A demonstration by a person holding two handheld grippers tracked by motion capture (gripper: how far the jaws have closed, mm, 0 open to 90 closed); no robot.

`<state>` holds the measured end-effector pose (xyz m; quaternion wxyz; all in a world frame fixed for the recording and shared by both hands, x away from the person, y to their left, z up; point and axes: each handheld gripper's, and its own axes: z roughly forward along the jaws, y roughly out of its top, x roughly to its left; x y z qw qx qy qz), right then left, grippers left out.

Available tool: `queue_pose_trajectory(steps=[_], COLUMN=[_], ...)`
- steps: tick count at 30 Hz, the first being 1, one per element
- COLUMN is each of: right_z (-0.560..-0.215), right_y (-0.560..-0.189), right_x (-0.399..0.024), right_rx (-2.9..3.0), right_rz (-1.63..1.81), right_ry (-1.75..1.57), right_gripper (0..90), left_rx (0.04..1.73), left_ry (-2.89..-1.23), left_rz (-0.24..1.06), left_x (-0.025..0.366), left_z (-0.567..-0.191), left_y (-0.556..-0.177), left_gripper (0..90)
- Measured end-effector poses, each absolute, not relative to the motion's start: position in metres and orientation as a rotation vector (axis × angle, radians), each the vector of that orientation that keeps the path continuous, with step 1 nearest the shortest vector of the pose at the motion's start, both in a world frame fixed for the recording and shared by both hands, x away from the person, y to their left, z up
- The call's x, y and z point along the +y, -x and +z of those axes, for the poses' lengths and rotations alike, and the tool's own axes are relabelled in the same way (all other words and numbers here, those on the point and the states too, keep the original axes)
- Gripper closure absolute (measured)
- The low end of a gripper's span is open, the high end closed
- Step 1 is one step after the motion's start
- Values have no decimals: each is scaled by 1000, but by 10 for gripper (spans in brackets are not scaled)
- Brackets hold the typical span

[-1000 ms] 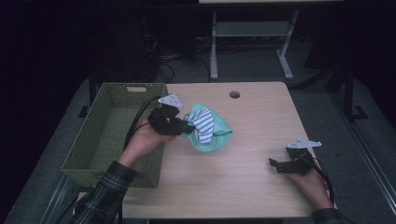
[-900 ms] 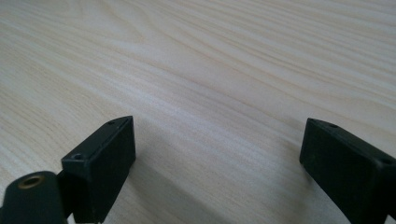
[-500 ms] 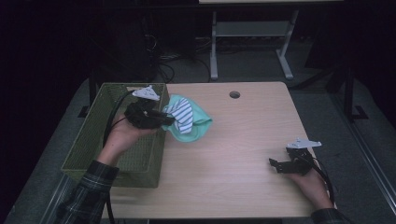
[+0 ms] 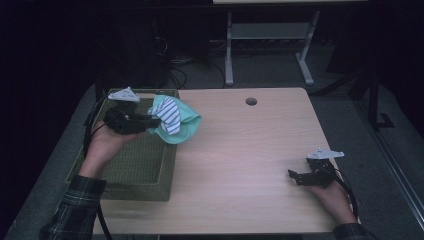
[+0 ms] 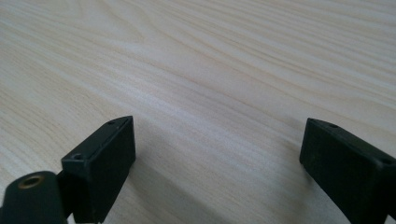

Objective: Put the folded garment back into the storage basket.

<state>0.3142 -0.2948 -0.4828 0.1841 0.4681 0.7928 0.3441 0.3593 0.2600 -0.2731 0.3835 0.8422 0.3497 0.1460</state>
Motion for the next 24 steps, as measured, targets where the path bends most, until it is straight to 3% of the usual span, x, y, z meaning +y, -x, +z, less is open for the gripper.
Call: queue_pose_trajectory(steps=[12,24], right_z=[-483,-483], right_y=[-314,-314], right_x=[-295,-295], right_rx=[2236,2236], right_rz=[970,970], right_ry=[-1319,-1319], right_gripper=[103,103], left_rx=[1037,1182], left_ry=[-2101,-2095], left_rz=[426,479], left_x=[298,331], left_z=[-286,-322], left_y=[-359,-364], left_gripper=[767,767])
